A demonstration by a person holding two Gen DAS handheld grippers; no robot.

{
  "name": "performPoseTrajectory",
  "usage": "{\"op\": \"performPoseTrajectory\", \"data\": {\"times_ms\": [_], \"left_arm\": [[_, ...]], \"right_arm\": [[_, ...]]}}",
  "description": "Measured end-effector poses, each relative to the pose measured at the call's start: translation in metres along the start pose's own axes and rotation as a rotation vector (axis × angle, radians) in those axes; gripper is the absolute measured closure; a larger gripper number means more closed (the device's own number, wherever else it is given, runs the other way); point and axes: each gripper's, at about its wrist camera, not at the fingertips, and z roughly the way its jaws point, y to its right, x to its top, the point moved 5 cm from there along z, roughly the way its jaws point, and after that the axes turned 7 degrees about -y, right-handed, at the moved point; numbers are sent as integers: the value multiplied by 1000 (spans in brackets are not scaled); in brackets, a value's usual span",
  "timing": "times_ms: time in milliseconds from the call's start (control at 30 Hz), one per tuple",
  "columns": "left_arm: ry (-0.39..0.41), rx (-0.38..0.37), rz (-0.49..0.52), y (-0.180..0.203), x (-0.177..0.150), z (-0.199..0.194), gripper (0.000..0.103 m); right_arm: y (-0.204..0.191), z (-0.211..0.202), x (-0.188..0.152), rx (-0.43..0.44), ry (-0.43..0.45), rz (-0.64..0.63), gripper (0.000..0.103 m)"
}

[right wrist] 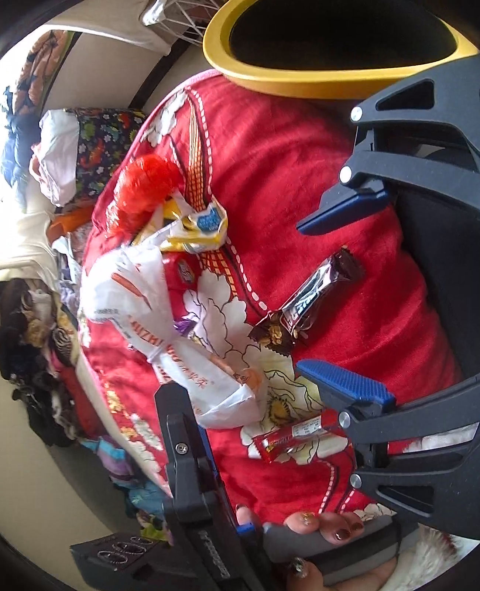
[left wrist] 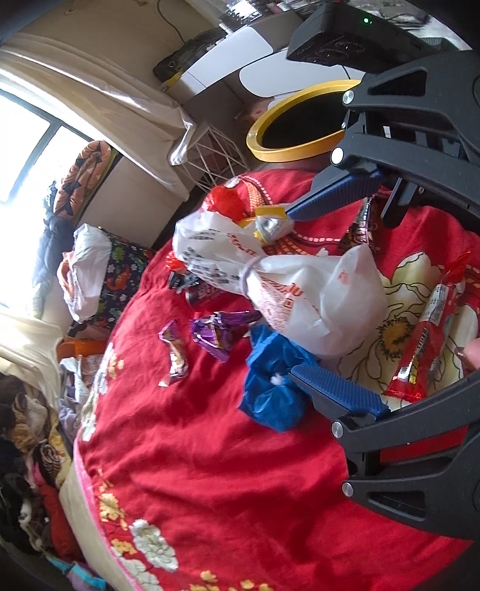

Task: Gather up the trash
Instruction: 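Grasp the chocolate bar wrapper with the right gripper while the left grasps the white printed bag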

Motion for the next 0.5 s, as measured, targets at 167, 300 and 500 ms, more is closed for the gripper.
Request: {"op": "performPoseTrajectory", "data": {"times_ms": [167, 300, 500], "left_arm": [[-28, 8, -7, -2, -6, 9, 32], [-39, 24, -6, -2, -9, 14, 38], [-56, 61, -11, -6, -12, 19, 48]], "right_arm": [[-5, 19, -4, -4, -75, -9, 54], [-5, 21, -9, -11, -71, -19, 74], [3, 14, -17, 20, -48, 23, 85]]}}
